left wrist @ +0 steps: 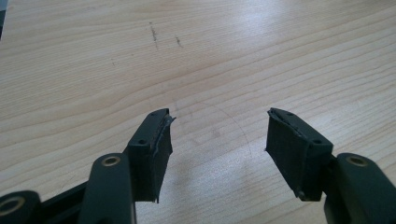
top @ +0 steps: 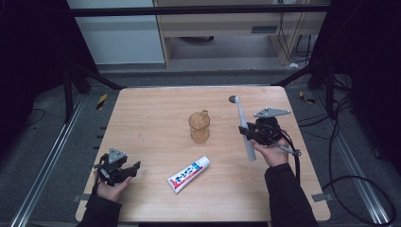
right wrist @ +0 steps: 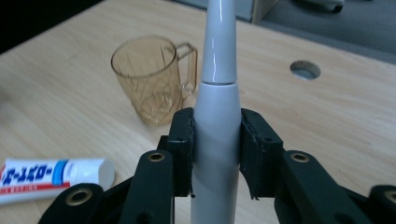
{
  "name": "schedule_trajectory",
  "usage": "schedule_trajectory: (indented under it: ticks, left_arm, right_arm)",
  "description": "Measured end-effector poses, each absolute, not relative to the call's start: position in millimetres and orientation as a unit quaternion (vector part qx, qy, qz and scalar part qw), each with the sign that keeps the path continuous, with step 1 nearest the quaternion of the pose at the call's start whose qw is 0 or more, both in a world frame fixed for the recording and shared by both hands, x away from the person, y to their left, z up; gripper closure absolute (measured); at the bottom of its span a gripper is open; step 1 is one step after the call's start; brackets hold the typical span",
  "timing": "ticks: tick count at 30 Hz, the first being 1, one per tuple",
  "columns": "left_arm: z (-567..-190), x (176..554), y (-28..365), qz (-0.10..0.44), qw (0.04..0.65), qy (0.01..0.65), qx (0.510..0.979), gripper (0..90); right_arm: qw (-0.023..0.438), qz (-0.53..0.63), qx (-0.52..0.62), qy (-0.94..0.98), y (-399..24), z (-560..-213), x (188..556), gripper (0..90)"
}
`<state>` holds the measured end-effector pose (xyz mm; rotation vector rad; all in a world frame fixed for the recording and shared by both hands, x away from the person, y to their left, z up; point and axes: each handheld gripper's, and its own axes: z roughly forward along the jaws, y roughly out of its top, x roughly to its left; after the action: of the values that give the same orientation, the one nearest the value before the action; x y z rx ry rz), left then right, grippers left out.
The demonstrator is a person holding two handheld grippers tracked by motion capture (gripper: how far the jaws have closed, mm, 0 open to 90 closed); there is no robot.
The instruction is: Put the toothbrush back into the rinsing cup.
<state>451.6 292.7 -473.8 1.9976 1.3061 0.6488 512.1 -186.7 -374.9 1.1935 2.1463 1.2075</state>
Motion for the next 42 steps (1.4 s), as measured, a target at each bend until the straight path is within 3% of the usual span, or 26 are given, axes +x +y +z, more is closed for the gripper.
schedule_trajectory:
  ticks: [25,42]
  left_arm:
    - [-473.4,451.4,293.1,0.25,0.332,0.499,0.76,39.6]
    - [-473.3,451.7,294.3,0.25,0.335,0.5,0.758,39.6]
  right_arm:
    - [0.276,0.577,0.434,0.635,-159.5,-352.5,518.9,67.3]
    - [0.296,0.608,0.429,0.599,-122.6,-343.0,542.1,67.3]
